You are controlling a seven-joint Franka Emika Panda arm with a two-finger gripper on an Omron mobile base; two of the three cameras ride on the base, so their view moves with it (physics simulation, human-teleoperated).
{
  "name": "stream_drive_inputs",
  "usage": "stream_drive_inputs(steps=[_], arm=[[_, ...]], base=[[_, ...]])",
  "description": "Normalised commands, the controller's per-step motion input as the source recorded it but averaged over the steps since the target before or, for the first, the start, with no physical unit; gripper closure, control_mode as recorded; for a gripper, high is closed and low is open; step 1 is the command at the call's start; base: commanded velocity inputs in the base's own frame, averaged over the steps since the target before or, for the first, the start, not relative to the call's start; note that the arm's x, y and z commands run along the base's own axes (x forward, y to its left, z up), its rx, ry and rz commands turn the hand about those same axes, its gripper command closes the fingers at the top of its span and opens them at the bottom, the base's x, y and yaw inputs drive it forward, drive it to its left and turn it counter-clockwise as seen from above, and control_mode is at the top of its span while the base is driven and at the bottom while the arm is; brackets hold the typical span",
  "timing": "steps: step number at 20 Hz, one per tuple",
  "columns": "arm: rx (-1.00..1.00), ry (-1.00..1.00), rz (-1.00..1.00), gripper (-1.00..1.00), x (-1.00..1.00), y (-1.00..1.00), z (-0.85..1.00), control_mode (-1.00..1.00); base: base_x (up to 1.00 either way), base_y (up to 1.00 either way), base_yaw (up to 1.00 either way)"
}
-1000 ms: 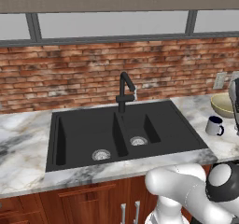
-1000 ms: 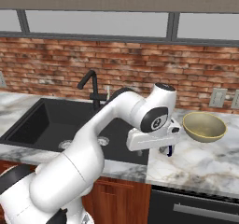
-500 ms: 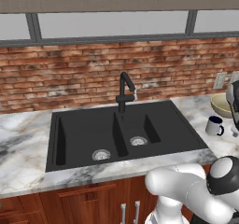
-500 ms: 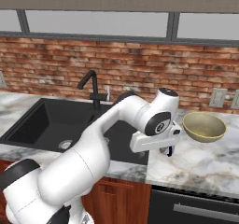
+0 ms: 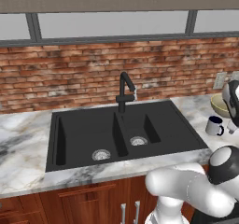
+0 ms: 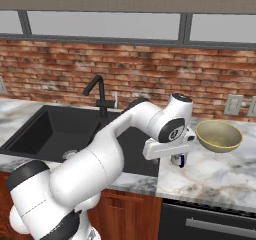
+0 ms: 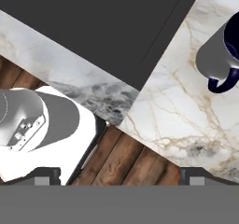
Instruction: Pick the mug and place it in the sink. Pick the bowl and place it in the open cabinet and then close the cabinet.
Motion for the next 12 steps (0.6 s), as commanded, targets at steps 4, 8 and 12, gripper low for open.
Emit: stream_drive_inputs(steps=[4, 8, 12], arm=[[0.00, 0.00, 0.00, -1.00, 0.32, -0.26, -0.06, -1.00], [0.03, 0.00, 0.00, -1.00, 0.28, -0.31, -0.10, -1.00], [0.00, 0.00, 0.00, -1.00, 0.26, -0.11, -0.18, -1.00]], base=[[0.00, 0.00, 0.00], [0.00, 0.00, 0.00], [0.00, 0.00, 0.00]])
